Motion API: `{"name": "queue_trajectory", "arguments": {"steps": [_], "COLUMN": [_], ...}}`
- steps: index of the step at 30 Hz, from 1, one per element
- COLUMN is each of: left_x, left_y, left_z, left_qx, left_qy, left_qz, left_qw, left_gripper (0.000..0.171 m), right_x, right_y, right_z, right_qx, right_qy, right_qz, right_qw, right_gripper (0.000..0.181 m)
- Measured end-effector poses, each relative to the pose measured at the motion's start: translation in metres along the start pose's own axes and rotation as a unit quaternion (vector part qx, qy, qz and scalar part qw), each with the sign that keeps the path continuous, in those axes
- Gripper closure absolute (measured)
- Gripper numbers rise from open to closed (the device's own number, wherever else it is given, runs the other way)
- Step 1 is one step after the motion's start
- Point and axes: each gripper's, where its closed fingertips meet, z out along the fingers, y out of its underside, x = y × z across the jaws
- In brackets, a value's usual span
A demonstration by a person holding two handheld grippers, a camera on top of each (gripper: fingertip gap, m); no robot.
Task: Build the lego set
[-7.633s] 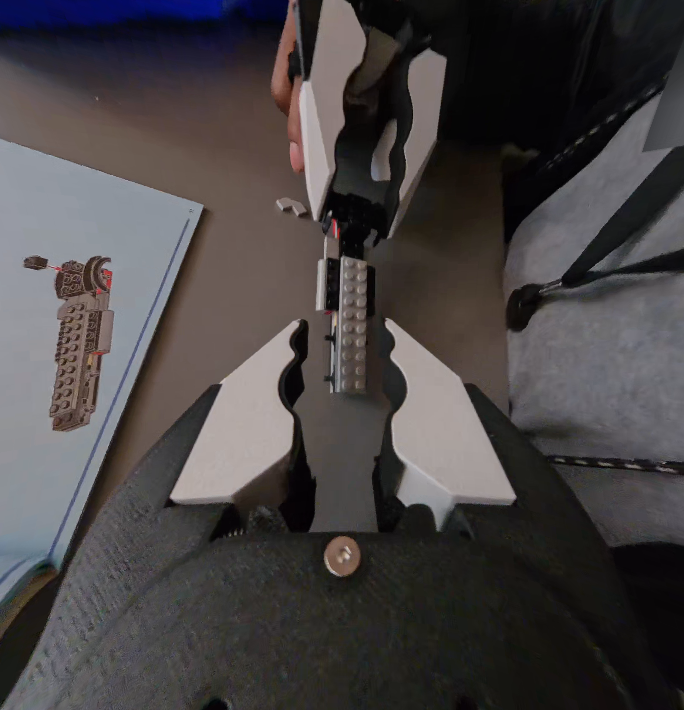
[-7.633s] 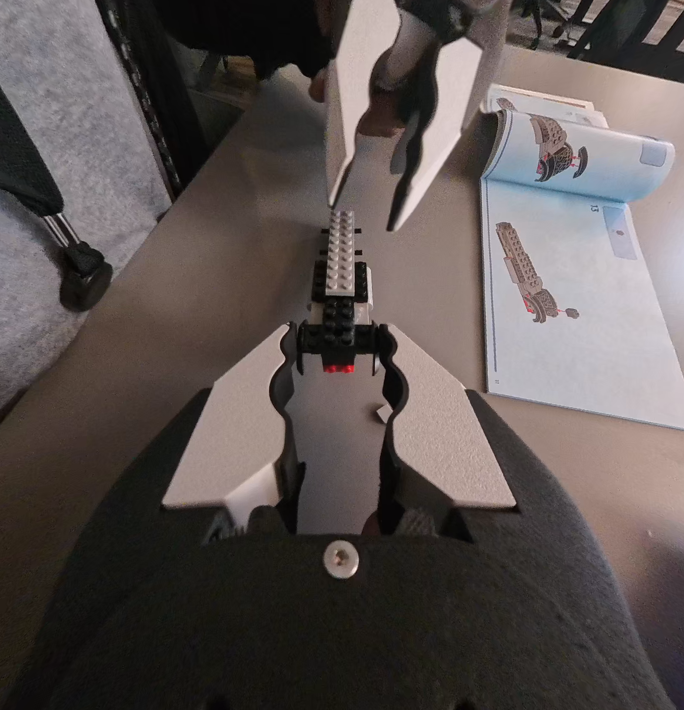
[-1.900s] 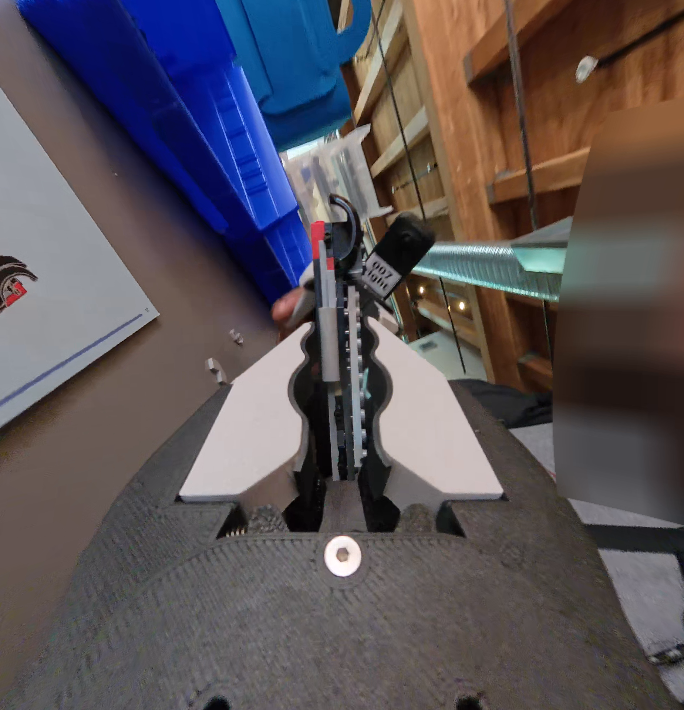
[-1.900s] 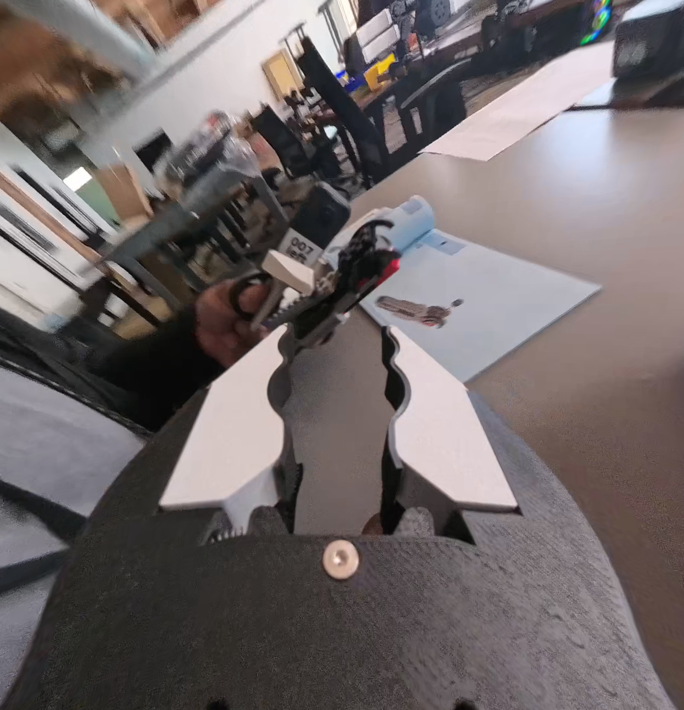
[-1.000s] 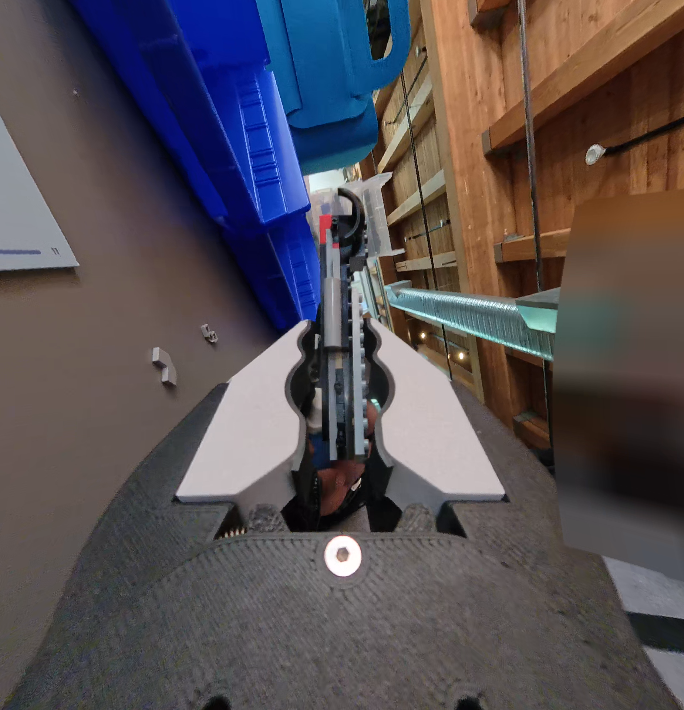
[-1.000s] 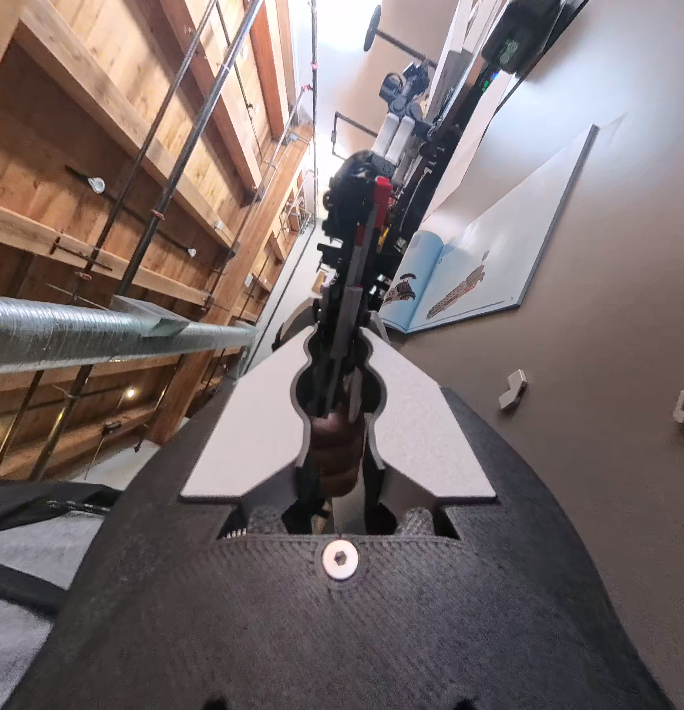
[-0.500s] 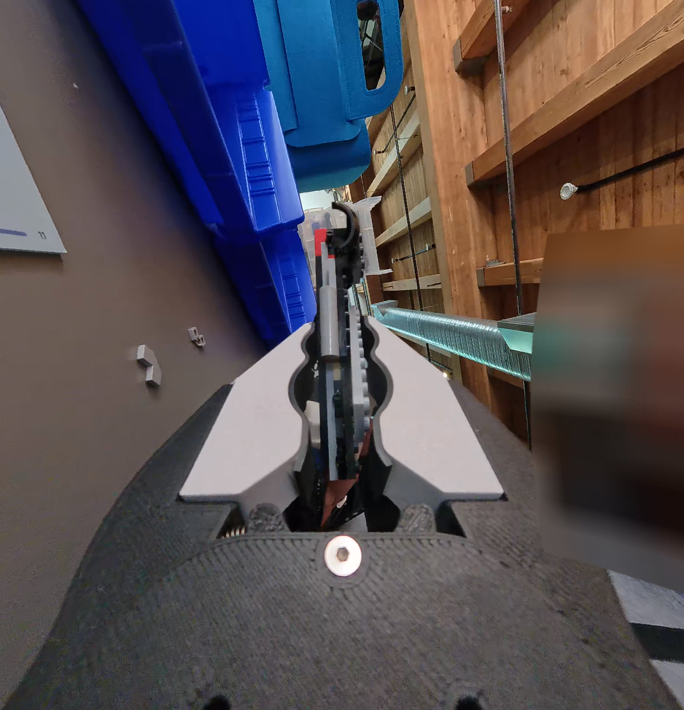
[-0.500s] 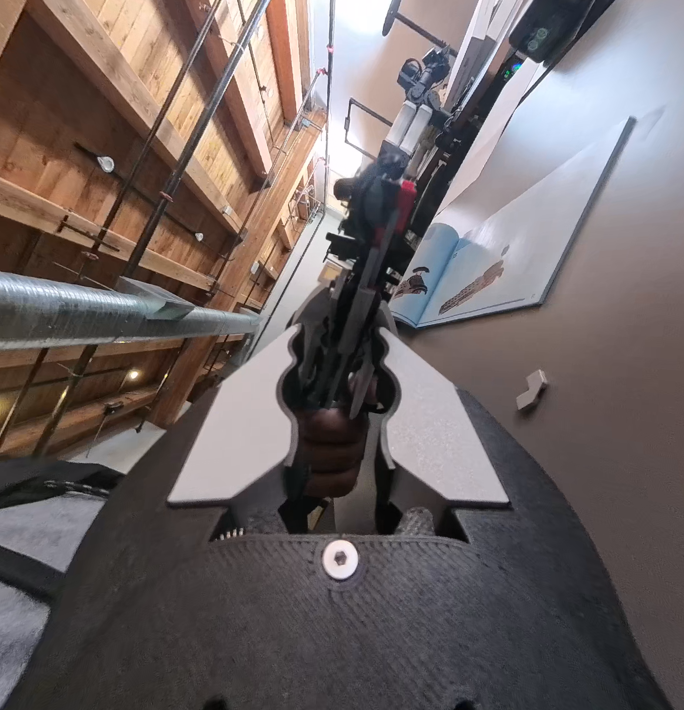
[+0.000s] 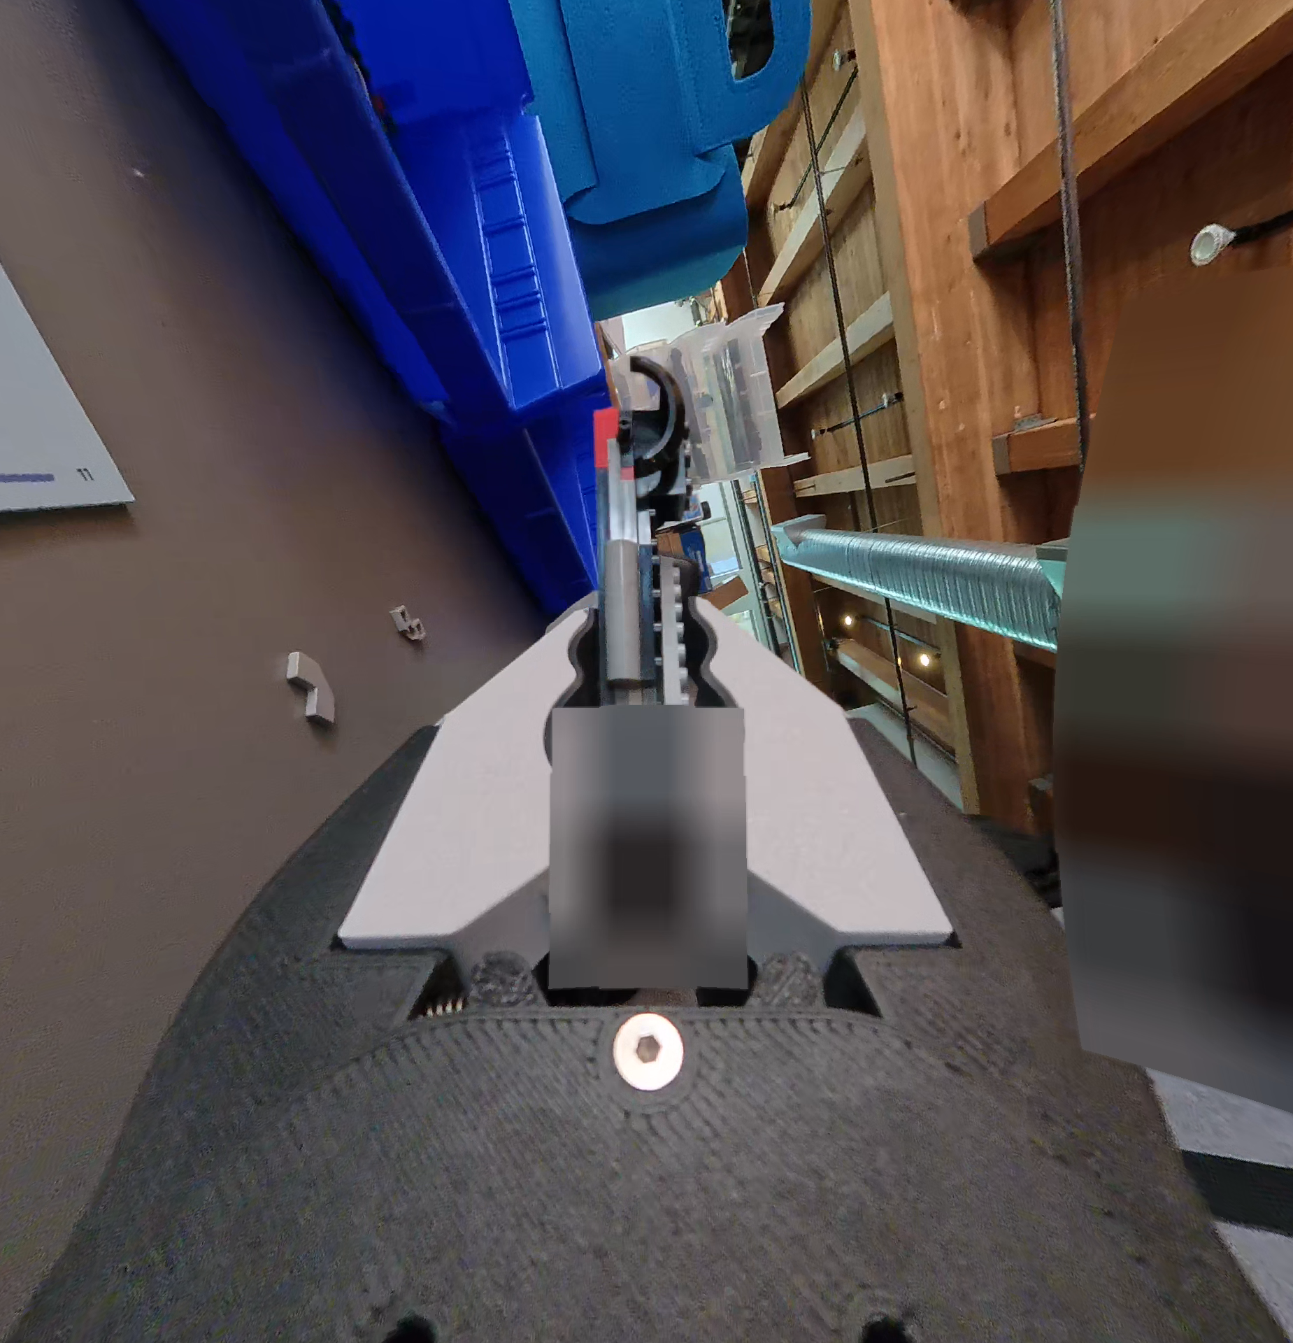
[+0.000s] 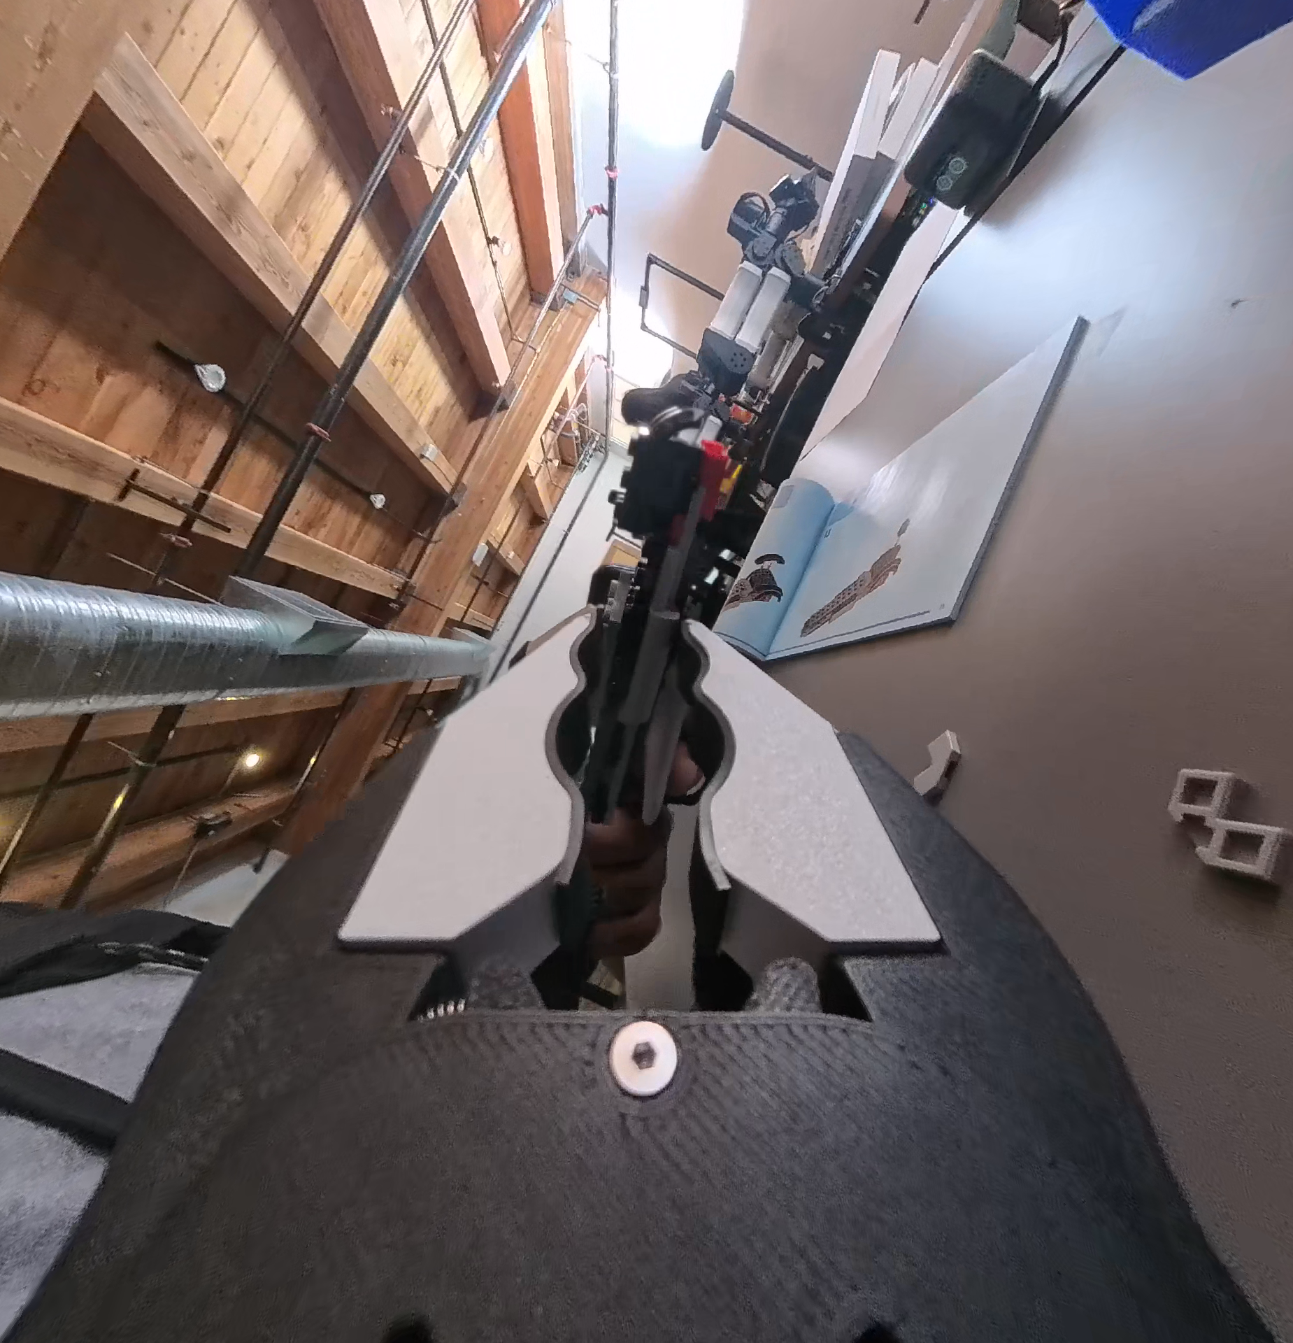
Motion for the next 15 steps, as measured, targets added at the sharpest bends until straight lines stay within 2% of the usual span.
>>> {"name": "queue_trajectory", "arguments": {"steps": [7,15], "left_x": [0.0052,0.0091], "left_y": [0.0020,0.0011], "left_z": [-0.0018,-0.0082], "left_qx": [-0.030,-0.018], "left_qy": [0.000,0.047], "left_qz": [0.051,-0.005], "left_qw": [0.998,0.999], "left_gripper": [0.145,0.142], "right_x": [-0.0026,-0.0032], "right_y": [-0.0014,-0.0069], "right_z": [-0.0016,-0.0036], "right_qx": [0.011,0.032], "right_qy": [-0.015,-0.029], "right_qz": [0.014,0.030], "right_qw": [1.000,0.999], "right_gripper": [0.161,0.162]}}
